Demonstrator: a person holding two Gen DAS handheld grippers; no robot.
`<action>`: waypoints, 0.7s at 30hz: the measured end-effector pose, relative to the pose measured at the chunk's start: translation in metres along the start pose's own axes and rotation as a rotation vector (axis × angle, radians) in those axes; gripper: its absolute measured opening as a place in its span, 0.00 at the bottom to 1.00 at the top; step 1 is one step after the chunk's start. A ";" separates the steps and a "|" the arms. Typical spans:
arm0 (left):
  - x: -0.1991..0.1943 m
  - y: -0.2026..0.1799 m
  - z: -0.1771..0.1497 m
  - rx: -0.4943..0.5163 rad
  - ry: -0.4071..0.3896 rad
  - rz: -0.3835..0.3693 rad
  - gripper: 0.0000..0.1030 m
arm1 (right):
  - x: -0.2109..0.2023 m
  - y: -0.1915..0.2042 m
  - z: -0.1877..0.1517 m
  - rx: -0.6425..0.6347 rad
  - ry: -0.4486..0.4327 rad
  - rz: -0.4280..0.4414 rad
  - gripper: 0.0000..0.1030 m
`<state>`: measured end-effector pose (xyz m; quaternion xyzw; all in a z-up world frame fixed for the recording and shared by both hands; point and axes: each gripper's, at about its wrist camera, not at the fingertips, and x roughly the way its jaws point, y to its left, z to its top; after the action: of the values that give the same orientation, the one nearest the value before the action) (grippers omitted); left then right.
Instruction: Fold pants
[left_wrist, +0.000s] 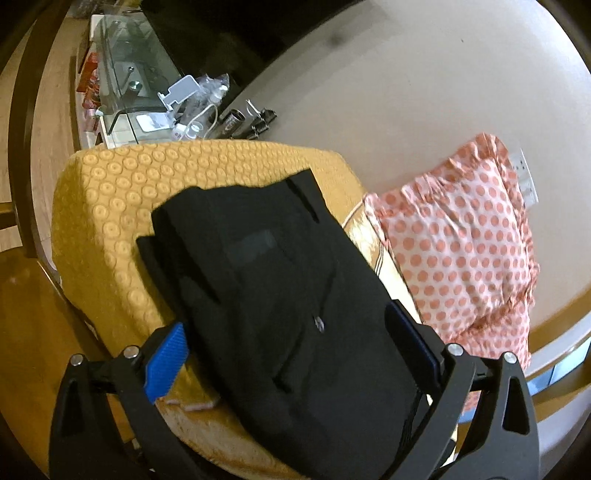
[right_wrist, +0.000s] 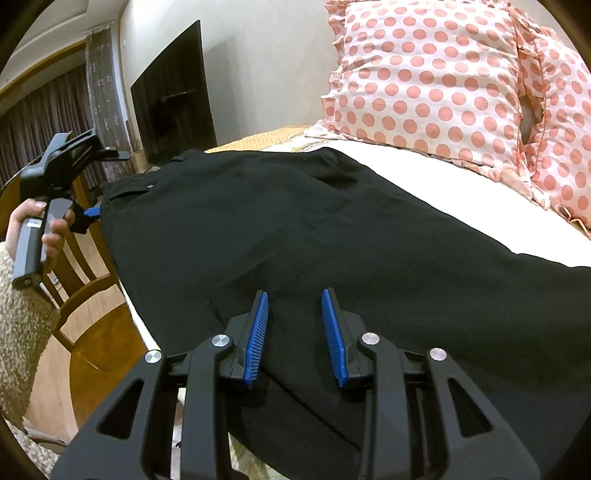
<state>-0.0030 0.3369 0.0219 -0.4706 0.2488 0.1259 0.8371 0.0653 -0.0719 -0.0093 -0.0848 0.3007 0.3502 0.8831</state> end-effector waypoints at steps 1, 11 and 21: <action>0.001 -0.001 0.001 0.000 -0.009 0.011 0.90 | -0.001 -0.001 0.000 0.006 -0.002 0.005 0.32; 0.004 -0.004 0.001 0.052 -0.020 0.121 0.16 | -0.047 -0.028 -0.012 0.090 -0.110 0.053 0.65; -0.014 -0.101 -0.020 0.365 -0.121 0.100 0.11 | -0.094 -0.086 -0.035 0.253 -0.201 -0.047 0.66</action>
<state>0.0240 0.2671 0.0935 -0.2898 0.2400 0.1482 0.9146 0.0521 -0.2013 0.0130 0.0556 0.2507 0.2955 0.9202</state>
